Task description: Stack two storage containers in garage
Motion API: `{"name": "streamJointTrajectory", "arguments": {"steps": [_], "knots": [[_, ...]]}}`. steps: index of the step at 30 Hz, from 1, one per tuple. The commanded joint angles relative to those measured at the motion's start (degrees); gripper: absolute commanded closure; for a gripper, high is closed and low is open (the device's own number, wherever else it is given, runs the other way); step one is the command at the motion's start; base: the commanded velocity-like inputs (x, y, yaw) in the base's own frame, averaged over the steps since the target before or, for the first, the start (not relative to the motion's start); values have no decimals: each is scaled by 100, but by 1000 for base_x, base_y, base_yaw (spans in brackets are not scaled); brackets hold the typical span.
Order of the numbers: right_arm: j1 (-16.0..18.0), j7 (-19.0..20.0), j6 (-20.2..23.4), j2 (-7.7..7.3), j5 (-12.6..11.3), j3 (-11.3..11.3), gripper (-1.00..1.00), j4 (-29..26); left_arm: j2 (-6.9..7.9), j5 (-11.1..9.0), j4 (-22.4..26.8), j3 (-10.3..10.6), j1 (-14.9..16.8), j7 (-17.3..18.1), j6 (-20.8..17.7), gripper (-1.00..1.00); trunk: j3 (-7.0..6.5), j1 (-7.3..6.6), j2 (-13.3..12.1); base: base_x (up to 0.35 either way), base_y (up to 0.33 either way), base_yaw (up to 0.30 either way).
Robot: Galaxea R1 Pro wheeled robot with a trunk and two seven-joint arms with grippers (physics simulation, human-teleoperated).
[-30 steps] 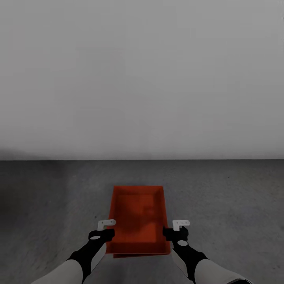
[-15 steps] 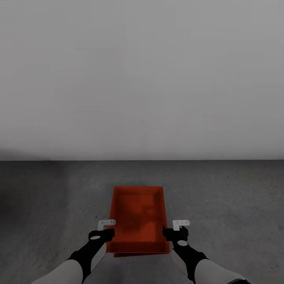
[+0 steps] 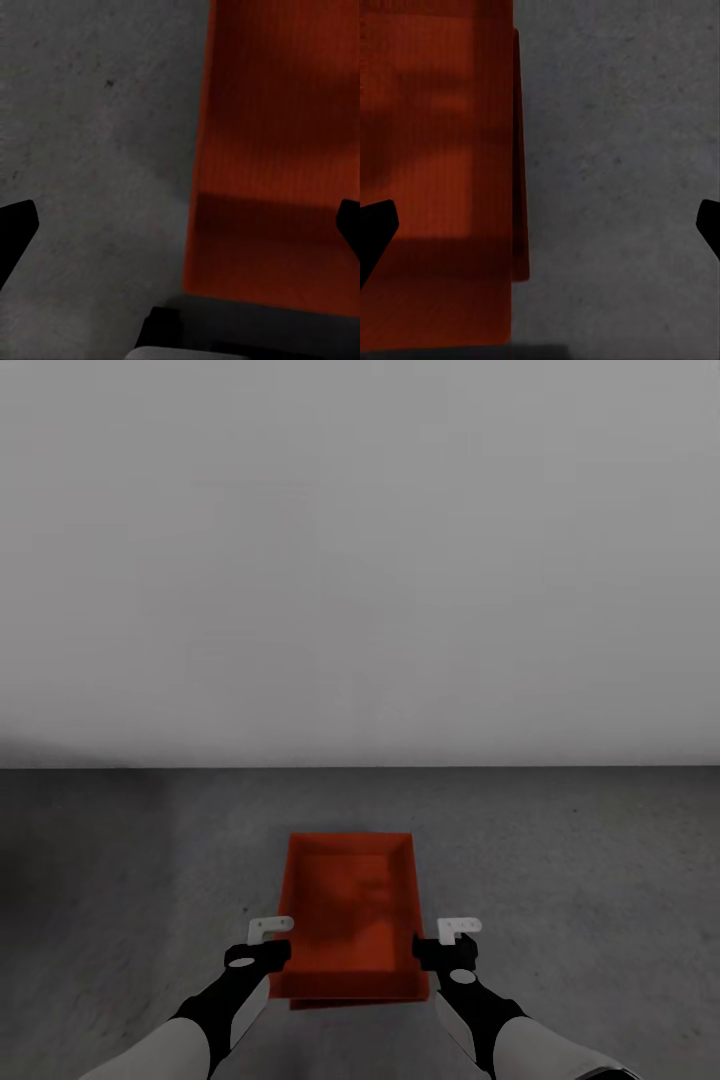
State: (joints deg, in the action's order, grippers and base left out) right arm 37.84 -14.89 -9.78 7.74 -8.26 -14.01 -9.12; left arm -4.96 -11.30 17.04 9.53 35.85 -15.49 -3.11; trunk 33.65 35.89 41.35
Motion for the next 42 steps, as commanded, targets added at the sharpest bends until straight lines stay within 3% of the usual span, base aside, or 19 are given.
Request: {"name": "streamJointTrajectory", "arguments": {"steps": [1,5,23,42], "knots": [[4,-23,-24,0,-61,-49,-100,7,4,-48,12,51,1,-41,-32,-100,-14,-21,-37,0,0,0],[4,-23,-24,0,-61,-49,-100,7,4,-48,12,52,1,-41,-32,-100,-86,-109,-198,0,0,0],[4,-23,-24,0,-62,-49,-100,7,0,-57,14,49,1,-47,-32,-100,-86,-109,-198,-4,0,0],[4,-23,-21,0,-62,-49,-100,7,-3,-66,18,49,1,-50,-93,-100,-86,-109,-198,-306,0,0]]}}
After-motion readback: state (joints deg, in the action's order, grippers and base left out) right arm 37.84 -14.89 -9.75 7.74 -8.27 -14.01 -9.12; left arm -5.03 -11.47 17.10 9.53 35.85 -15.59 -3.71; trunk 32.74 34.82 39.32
